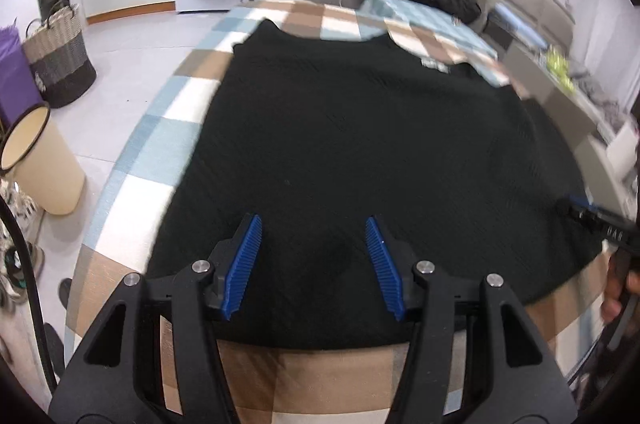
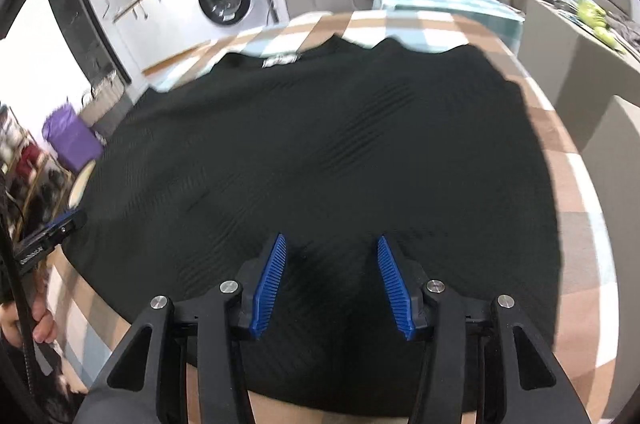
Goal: Fold small clothes
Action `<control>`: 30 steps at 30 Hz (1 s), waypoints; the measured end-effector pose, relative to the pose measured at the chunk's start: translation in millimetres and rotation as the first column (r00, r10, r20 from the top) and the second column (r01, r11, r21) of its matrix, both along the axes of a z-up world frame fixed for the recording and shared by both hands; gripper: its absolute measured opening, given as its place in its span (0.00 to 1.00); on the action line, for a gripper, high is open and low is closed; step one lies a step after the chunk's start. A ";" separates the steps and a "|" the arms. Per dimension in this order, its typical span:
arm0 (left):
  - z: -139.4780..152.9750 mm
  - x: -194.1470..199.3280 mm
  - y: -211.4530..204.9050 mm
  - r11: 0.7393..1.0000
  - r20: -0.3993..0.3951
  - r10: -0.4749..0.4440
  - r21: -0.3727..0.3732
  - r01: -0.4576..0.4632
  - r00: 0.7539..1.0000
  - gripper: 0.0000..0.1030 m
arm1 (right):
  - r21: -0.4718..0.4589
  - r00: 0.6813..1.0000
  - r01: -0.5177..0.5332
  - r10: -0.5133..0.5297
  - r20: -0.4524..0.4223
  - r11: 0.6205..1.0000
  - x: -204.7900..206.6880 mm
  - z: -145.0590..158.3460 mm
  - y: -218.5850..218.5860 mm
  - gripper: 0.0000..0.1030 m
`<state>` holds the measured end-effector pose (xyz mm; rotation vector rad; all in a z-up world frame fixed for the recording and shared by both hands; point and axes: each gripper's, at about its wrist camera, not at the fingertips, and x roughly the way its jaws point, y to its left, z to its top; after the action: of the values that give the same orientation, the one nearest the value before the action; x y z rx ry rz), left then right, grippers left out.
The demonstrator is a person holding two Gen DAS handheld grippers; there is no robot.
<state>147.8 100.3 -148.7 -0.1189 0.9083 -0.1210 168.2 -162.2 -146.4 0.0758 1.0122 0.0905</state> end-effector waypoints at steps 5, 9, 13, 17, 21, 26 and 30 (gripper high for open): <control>-5.8 -11.0 -4.8 0.999 -0.012 -0.030 0.017 0.031 0.999 0.50 | -0.015 1.000 0.016 -0.016 -0.009 1.000 -14.3 -0.4 -14.6 0.48; -7.1 -23.6 0.7 1.000 -0.032 -0.027 -0.011 0.027 0.999 0.50 | 0.000 0.998 0.052 -0.052 -0.037 0.999 -31.9 1.1 -28.9 0.48; -1.2 -39.9 25.4 0.985 -0.027 0.053 -0.163 -0.057 0.998 0.50 | 0.084 0.994 0.087 -0.091 0.052 0.993 -40.7 15.3 -36.2 0.49; -4.2 -54.8 48.9 0.949 -0.054 0.160 -0.265 -0.168 0.986 0.50 | 0.157 0.994 0.049 -0.064 0.093 0.986 -36.2 23.9 -24.9 0.51; -13.0 -55.0 58.1 0.932 -0.089 0.212 -0.282 -0.229 0.973 0.50 | 0.161 0.995 -0.002 -0.015 0.099 0.987 -24.9 21.5 -6.4 0.51; -15.0 -41.7 59.8 0.921 -0.074 0.249 -0.289 -0.260 0.966 0.50 | 0.170 0.995 -0.047 0.033 0.090 0.984 -19.9 15.8 11.9 0.51; -17.2 -16.6 49.2 0.921 -0.067 0.271 -0.273 -0.278 0.960 0.43 | 0.148 0.994 -0.073 0.060 0.090 0.986 -19.9 13.0 25.9 0.51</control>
<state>131.1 149.5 -165.9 -0.5116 0.8899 0.0150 148.3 -136.3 -133.3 0.1753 0.9215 0.2295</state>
